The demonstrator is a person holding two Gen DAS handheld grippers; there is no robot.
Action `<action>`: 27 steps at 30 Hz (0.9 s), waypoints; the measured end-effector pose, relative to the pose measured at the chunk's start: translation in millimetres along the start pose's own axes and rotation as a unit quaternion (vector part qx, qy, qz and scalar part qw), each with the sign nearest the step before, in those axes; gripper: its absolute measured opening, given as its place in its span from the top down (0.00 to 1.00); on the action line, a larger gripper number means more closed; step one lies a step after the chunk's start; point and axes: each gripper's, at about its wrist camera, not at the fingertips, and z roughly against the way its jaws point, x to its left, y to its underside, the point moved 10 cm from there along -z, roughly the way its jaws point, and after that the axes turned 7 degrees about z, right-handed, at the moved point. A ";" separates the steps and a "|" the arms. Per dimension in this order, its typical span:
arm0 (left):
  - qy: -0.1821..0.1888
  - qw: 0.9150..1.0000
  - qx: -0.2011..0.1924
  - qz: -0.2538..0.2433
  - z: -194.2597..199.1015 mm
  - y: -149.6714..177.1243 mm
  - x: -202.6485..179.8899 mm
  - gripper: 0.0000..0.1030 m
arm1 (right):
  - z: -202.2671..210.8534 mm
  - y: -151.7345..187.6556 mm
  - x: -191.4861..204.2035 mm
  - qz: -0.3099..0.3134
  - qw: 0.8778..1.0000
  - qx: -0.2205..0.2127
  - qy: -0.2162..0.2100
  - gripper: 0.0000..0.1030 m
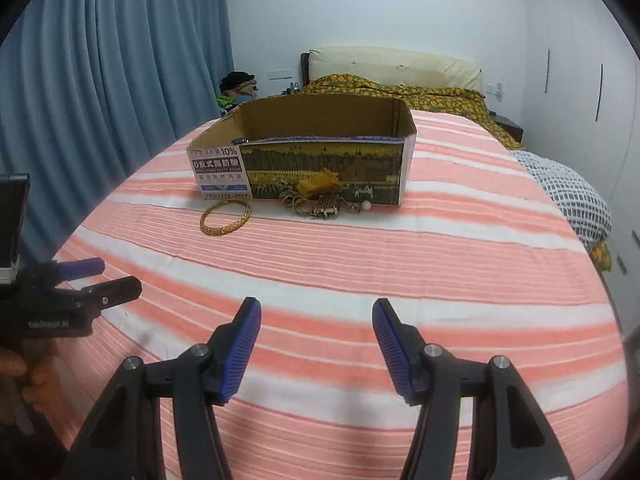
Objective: Organize jewelry
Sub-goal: 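Withdraw both tools from the box back over the bed, then grasp the gold bangle with the left tool while the right grasps the silver mesh charm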
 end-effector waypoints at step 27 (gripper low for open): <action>-0.024 1.000 -0.008 -0.004 -22.9 -14.8 7.1 0.02 | -19.8 -0.1 1.8 -0.003 1.000 0.002 0.003 0.43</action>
